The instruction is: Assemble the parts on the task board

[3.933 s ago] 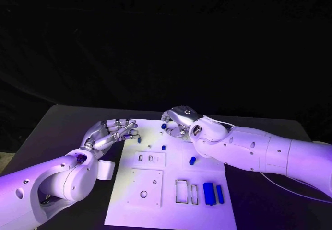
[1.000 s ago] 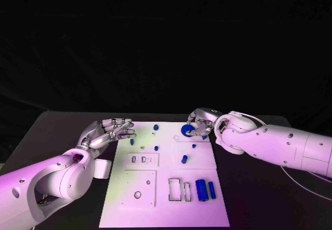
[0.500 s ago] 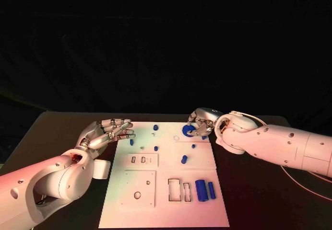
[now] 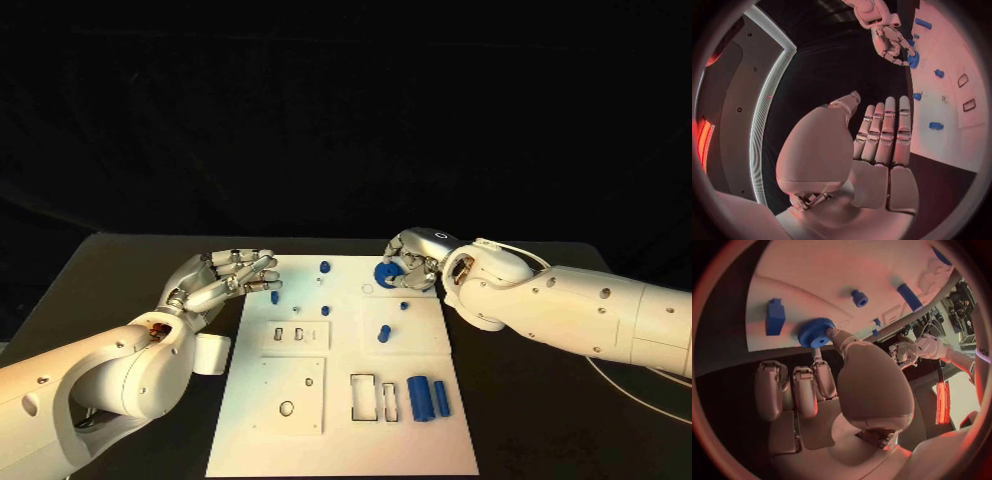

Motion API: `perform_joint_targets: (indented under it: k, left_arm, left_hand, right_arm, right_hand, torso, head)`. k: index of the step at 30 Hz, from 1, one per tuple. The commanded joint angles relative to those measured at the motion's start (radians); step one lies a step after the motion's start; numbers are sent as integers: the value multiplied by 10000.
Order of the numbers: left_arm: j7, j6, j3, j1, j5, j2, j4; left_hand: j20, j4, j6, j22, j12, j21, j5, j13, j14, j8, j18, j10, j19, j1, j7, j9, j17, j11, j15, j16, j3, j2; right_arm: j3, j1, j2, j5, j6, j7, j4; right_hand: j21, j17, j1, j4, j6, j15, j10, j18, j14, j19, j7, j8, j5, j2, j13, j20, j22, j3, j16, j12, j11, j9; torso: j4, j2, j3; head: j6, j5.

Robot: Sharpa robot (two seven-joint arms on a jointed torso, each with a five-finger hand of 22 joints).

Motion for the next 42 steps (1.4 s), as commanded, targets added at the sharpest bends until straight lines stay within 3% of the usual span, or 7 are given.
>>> perform_joint_targets:
  k: [1,8,13,27,32,42]
  left_arm:
    - [42,171,8,7,23,21,22]
    - [52,165,8,7,23,45,16]
    - [60,161,8,7,23,57,23]
    - [62,152,9,8,23,73,76]
    - [60,151,9,9,23,69,101]
    - [61,152,10,10,23,62,137]
  left_hand:
    - [27,2,-46,-16,-43,57,-31,-10,-26,-43,123,-69,69,-94,-10,2,15,24,69,45,43,0]
    - [28,-9,-55,-18,-60,58,-32,-10,-31,-51,123,-79,68,-97,-4,1,22,29,71,46,57,4]
    - [28,-9,-55,-18,-60,58,-32,-10,-31,-51,123,-79,68,-97,-4,1,22,29,71,46,57,4]
    - [28,-9,-55,-18,-60,58,-32,-10,-31,-51,123,-79,68,-97,-4,1,22,29,71,46,57,4]
    - [28,-9,-55,-18,-60,58,-32,-10,-31,-51,123,-79,68,-97,-4,1,22,29,71,46,57,4]
    - [28,-9,-55,-18,-60,58,-32,-10,-31,-51,123,-79,68,-97,-4,1,22,29,71,46,57,4]
  right_arm:
    - [7,-4,-7,-683,-586,56,263]
    - [16,32,275,-1439,-1018,-303,911]
    - [19,45,751,-1783,-1203,-529,944]
    - [-10,-24,2184,-2097,-1225,-635,-76]
    - [-27,-129,2480,-2111,-1181,-601,-363]
    - [-46,-266,2762,-2109,-1002,-575,-696]
  right_hand:
    - [55,1749,29,8,207,-92,63,-72,852,83,-164,231,16,35,7,8,970,34,57,48,-23,113]
    - [142,1793,-86,35,218,-107,102,-104,863,176,-174,266,5,-23,27,-11,1092,140,68,59,-35,126]
    - [150,1791,-97,37,222,-109,112,-107,862,186,-178,272,0,-25,36,-13,1104,156,67,64,-38,128]
    - [160,1775,-111,17,175,-119,103,-111,859,200,-177,262,-10,-41,13,-25,1123,265,64,46,-43,124]
    - [160,1775,-111,17,175,-119,103,-111,859,200,-177,262,-10,-41,13,-25,1123,265,64,46,-43,124]
    - [147,1769,-123,7,147,-118,97,-106,858,188,-169,253,-19,-53,4,-27,1107,309,62,38,-39,121]
  torso:
    - [5,-2,5]
    - [-11,-10,-13]
    - [25,-2,-22]
    - [53,26,-31]
    - [73,40,-40]
    - [43,19,-23]
  head:
    - [27,35]
    - [67,88]
    - [78,104]
    - [72,203]
    - [56,210]
    - [14,269]
